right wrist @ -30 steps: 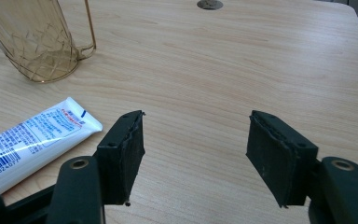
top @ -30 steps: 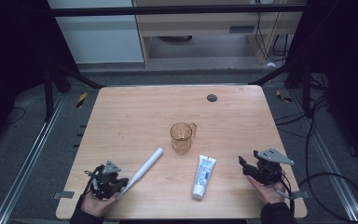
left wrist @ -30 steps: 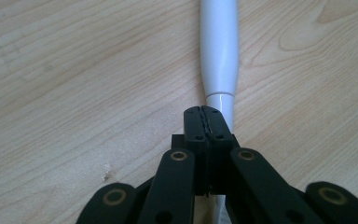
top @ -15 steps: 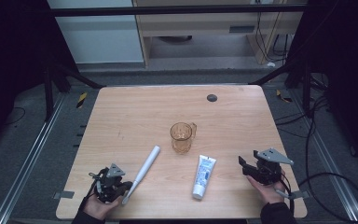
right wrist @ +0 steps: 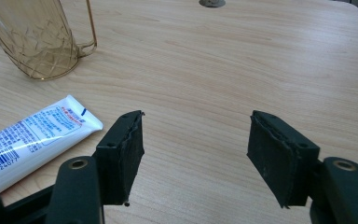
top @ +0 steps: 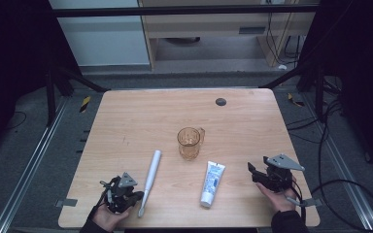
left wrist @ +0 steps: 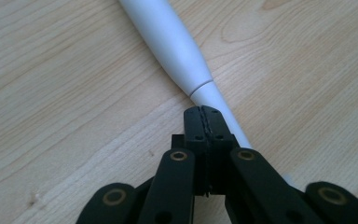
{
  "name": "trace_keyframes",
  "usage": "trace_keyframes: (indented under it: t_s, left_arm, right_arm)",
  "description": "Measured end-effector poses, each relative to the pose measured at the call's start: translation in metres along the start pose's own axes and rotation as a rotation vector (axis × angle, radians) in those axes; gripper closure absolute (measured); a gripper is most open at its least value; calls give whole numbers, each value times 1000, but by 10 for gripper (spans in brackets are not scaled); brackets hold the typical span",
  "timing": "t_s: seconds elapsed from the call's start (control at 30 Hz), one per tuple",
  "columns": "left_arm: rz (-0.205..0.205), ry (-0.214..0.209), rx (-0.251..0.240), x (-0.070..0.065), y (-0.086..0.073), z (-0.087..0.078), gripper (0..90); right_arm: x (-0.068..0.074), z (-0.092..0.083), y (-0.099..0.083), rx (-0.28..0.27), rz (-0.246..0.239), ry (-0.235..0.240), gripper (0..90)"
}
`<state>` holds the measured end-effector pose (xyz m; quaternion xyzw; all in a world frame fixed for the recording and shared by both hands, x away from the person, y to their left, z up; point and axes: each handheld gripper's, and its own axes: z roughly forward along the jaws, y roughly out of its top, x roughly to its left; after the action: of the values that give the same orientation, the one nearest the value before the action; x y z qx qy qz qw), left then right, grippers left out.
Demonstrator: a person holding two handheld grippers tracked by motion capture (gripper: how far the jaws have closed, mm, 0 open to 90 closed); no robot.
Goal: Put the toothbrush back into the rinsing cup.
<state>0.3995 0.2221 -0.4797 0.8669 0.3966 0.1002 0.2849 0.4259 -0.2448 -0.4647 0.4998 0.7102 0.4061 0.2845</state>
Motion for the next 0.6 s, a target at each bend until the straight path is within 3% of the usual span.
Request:
trace_keyframes:
  t_s: [0.6]
  left_arm:
    - [49, -25, -8, -16, 12, 12, 897]
  right_arm:
    - [1, 1, 0, -1, -1, 1, 355]
